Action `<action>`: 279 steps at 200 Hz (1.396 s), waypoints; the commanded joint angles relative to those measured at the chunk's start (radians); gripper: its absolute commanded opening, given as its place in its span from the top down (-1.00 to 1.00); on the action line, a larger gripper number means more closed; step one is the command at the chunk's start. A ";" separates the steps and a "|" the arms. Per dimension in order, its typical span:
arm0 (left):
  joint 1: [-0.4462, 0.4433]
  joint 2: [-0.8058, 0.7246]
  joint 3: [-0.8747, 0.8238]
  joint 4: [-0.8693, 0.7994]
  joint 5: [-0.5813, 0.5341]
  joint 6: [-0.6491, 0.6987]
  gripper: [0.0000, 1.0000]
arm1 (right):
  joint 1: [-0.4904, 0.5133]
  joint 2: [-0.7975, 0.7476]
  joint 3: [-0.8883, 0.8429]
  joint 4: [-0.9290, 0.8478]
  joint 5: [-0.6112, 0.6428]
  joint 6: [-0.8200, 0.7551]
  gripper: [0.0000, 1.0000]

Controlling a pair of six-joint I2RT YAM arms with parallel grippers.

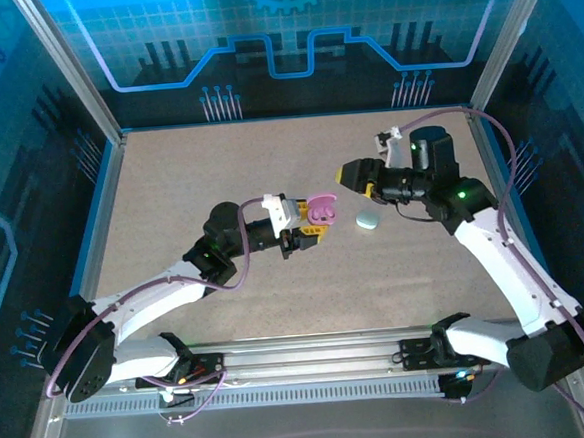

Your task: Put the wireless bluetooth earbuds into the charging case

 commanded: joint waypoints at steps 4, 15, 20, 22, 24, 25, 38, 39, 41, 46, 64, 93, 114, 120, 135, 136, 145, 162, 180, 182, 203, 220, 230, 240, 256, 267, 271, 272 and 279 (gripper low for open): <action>-0.010 0.010 0.030 0.028 0.001 0.011 0.37 | 0.046 0.027 0.058 -0.055 -0.030 -0.075 -0.24; -0.010 0.010 0.031 0.032 -0.003 0.011 0.36 | 0.058 0.040 0.068 -0.077 -0.037 -0.093 -0.24; -0.010 0.010 0.030 0.035 -0.005 0.011 0.36 | 0.064 0.044 0.071 -0.085 -0.038 -0.097 -0.23; -0.012 0.011 0.029 0.036 -0.004 0.011 0.36 | 0.065 0.046 0.072 -0.088 -0.038 -0.098 -0.23; -0.011 0.012 0.030 0.037 -0.005 0.011 0.36 | 0.067 0.047 0.072 -0.089 -0.040 -0.099 -0.23; -0.012 0.012 0.030 0.037 -0.005 0.011 0.36 | 0.067 0.048 0.072 -0.090 -0.040 -0.099 -0.23; -0.011 0.012 0.029 0.037 -0.008 0.009 0.37 | 0.071 0.050 0.069 -0.094 -0.045 -0.100 -0.23; -0.011 0.012 0.029 0.038 -0.009 0.010 0.36 | 0.071 0.050 0.069 -0.094 -0.045 -0.099 -0.23; -0.012 0.012 0.030 0.037 -0.010 0.010 0.36 | 0.072 0.050 0.068 -0.094 -0.046 -0.099 -0.23; -0.011 0.011 0.028 0.037 -0.012 0.012 0.36 | 0.073 0.049 0.068 -0.094 -0.048 -0.101 -0.23; -0.010 0.006 0.026 0.039 -0.023 0.014 0.36 | 0.074 0.041 0.059 -0.099 -0.058 -0.106 -0.23; -0.010 0.003 0.027 0.048 -0.024 -0.004 0.35 | 0.074 0.018 0.032 -0.095 -0.101 -0.109 -0.24; -0.009 0.003 0.028 0.056 -0.014 -0.013 0.35 | 0.058 -0.006 -0.021 -0.025 -0.200 -0.061 -0.27; -0.010 0.003 0.027 0.056 -0.015 -0.015 0.34 | 0.051 -0.015 -0.040 -0.003 -0.227 -0.045 -0.27; -0.009 -0.001 0.026 0.066 -0.016 -0.019 0.34 | 0.031 -0.035 -0.092 0.057 -0.305 -0.009 -0.27; -0.009 -0.002 0.026 0.066 -0.015 -0.020 0.34 | 0.029 -0.037 -0.095 0.062 -0.310 -0.007 -0.27; -0.010 -0.004 0.025 0.074 -0.016 -0.029 0.34 | 0.018 -0.045 -0.121 0.090 -0.350 0.011 -0.27; -0.008 -0.004 0.028 0.087 -0.008 -0.042 0.34 | 0.010 -0.056 -0.165 0.162 -0.419 0.051 -0.24; -0.008 0.000 0.034 0.090 0.004 -0.045 0.33 | 0.011 -0.051 -0.191 0.235 -0.462 0.096 -0.22; -0.009 0.001 0.034 0.091 0.005 -0.045 0.33 | 0.012 -0.050 -0.192 0.240 -0.463 0.101 -0.22; -0.008 0.005 0.035 0.094 0.005 -0.046 0.33 | 0.014 -0.031 -0.204 0.282 -0.486 0.135 -0.13; -0.008 0.006 0.034 0.093 0.003 -0.046 0.33 | 0.016 -0.026 -0.217 0.319 -0.498 0.154 0.01; -0.007 0.004 0.034 0.093 0.005 -0.046 0.33 | 0.014 -0.025 -0.220 0.320 -0.493 0.153 0.05; -0.009 0.003 0.032 0.093 0.004 -0.045 0.33 | 0.013 -0.020 -0.220 0.318 -0.492 0.151 0.09; -0.009 0.007 0.032 0.089 0.004 -0.042 0.31 | 0.015 -0.016 -0.221 0.330 -0.490 0.154 0.24; -0.007 0.008 0.034 0.081 0.002 -0.037 0.28 | 0.016 -0.016 -0.220 0.328 -0.484 0.147 0.39; -0.007 0.009 0.033 0.076 -0.001 -0.034 0.28 | 0.016 -0.017 -0.221 0.325 -0.478 0.143 0.45; -0.007 0.009 0.033 0.075 -0.001 -0.033 0.27 | 0.016 -0.017 -0.221 0.323 -0.477 0.142 0.46; -0.008 0.010 0.034 0.066 -0.009 -0.030 0.24 | 0.013 -0.021 -0.217 0.312 -0.463 0.134 0.52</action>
